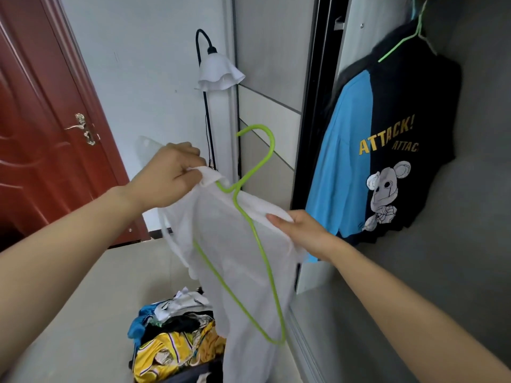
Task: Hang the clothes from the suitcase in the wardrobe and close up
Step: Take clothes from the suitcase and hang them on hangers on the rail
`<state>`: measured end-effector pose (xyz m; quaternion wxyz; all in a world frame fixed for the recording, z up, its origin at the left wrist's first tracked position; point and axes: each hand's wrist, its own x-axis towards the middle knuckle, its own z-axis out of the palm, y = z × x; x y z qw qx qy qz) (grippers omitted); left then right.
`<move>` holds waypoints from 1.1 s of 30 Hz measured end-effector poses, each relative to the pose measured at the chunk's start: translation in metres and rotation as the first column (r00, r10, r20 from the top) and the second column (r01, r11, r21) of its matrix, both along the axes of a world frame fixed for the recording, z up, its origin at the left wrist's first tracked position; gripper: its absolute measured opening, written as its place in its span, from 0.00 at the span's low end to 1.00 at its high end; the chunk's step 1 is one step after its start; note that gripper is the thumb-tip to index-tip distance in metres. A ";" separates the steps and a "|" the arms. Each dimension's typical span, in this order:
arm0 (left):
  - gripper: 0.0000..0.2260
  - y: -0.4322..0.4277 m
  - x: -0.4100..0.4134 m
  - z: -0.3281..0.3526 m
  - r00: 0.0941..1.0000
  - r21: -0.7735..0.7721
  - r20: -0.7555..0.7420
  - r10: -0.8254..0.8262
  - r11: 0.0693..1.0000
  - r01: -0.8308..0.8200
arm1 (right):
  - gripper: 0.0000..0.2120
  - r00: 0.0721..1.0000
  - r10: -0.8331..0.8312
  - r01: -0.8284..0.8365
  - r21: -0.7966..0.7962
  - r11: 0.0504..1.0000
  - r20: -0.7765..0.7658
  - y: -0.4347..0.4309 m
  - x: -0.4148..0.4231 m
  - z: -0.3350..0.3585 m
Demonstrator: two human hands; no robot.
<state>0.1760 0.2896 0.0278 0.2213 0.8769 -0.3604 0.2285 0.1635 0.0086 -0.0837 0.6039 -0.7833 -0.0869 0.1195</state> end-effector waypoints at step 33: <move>0.12 0.010 0.005 -0.050 0.867 -0.328 -0.131 0.481 0.804 -0.496 | 0.10 0.859 -0.075 0.192 -0.182 0.964 0.507 0.022 -0.007 0.074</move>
